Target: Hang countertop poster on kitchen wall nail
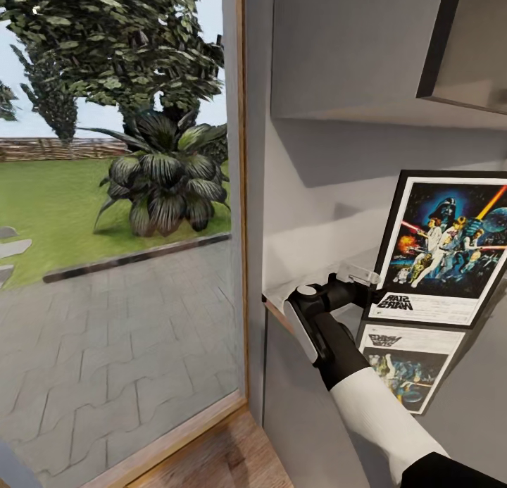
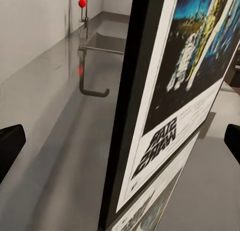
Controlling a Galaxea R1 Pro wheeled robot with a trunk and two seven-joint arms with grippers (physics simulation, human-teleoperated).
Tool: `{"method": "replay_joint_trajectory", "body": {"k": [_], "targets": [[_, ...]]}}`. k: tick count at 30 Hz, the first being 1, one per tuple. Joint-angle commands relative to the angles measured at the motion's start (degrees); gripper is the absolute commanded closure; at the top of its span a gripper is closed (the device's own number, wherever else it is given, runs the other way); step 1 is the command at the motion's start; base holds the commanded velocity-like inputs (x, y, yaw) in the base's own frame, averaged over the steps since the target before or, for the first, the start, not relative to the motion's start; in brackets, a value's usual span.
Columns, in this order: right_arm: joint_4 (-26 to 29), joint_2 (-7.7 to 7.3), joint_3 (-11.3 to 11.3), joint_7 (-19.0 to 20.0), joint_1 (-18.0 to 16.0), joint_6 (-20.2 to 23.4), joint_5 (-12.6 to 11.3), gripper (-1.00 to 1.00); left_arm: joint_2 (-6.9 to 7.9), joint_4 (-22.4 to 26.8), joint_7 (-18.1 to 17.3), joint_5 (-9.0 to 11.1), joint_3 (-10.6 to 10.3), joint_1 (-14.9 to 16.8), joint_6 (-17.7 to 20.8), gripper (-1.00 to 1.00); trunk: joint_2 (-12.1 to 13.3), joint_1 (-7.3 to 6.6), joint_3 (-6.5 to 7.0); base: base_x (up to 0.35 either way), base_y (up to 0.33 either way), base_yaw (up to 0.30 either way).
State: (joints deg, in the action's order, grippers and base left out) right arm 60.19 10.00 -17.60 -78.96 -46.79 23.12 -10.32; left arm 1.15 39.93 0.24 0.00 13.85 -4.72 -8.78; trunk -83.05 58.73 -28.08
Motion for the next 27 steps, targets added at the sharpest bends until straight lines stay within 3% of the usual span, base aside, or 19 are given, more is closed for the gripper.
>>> {"method": "replay_joint_trajectory", "body": {"k": [1,14,20,27], "targets": [[0.0,0.00,-0.1,-0.4,-0.1,0.6,-0.3,-1.00,0.00,0.1,0.0,0.0,0.0,0.0,-0.1,-1.00,0.0,0.00,-0.05,0.000,0.000,0.000],[-0.4,-0.40,1.2,-0.1,-0.1,0.5,-0.3,-1.00,0.00,0.1,0.0,0.0,0.0,0.0,-0.1,-1.00,0.0,0.00,-0.05,0.000,0.000,0.000],[-2.7,-0.42,1.5,-0.1,-0.1,-3.1,-0.4,-1.00,0.00,0.1,0.0,0.0,0.0,0.0,-0.1,-1.00,0.0,0.00,-0.05,0.000,0.000,0.000],[-5.4,-0.42,1.5,-0.1,-0.1,-4.3,-0.6,-1.00,0.00,0.1,0.0,0.0,0.0,0.0,-0.1,-1.00,0.0,0.00,-0.05,0.000,0.000,0.000]]}}
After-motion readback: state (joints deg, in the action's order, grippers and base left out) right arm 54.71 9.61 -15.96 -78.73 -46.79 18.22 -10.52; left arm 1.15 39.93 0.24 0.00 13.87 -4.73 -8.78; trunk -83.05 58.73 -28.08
